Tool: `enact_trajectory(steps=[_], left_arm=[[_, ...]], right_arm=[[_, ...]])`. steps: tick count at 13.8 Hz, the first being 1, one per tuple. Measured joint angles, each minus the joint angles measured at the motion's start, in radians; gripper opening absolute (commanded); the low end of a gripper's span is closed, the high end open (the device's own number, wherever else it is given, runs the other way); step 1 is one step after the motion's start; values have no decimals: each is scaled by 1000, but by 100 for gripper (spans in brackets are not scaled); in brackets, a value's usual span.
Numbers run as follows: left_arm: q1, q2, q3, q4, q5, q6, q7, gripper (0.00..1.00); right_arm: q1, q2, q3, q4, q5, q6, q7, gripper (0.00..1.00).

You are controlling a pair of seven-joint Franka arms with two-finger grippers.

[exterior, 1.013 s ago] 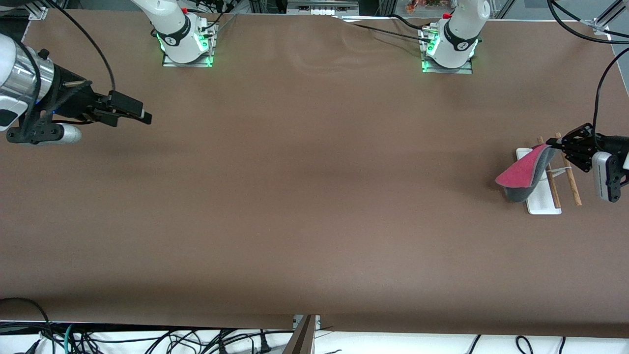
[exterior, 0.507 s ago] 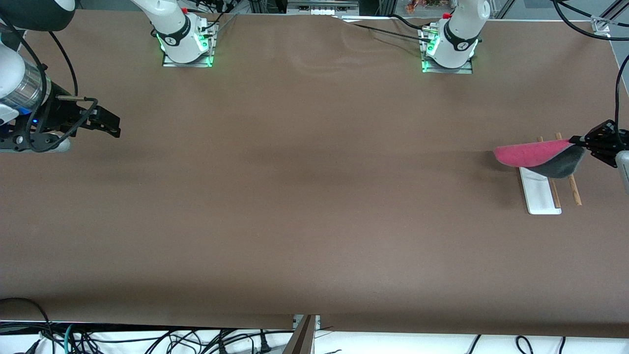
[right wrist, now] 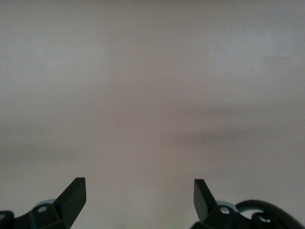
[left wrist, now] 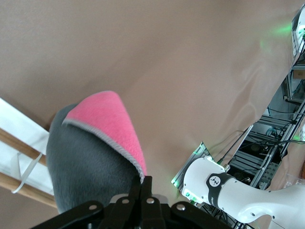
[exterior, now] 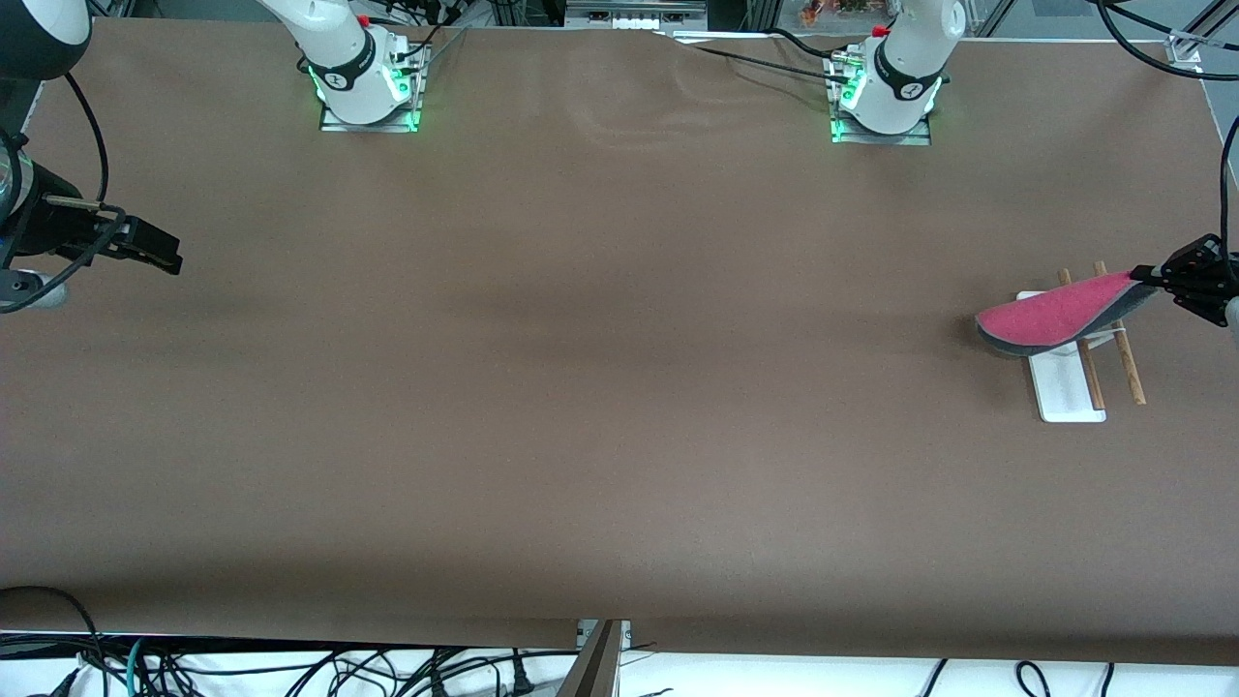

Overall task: Pass towel and hang on rack
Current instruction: 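Lower the towel over the wooden dowels with the left gripper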

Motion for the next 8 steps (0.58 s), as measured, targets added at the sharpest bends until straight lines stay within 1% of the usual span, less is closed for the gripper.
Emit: enact_trajectory(steps=[4,6,8], left_arm=[[72,22,5,-6,0,0,0,0],[108,39,6,-17,6,3,1,0],[140,54,7,-18,33,38,14,0]], right_arm=[[2,0,3,0,0,0,-5,100],[1,0,2,0,0,0,-53,100],[2,0,2,0,0,0,-78,100]])
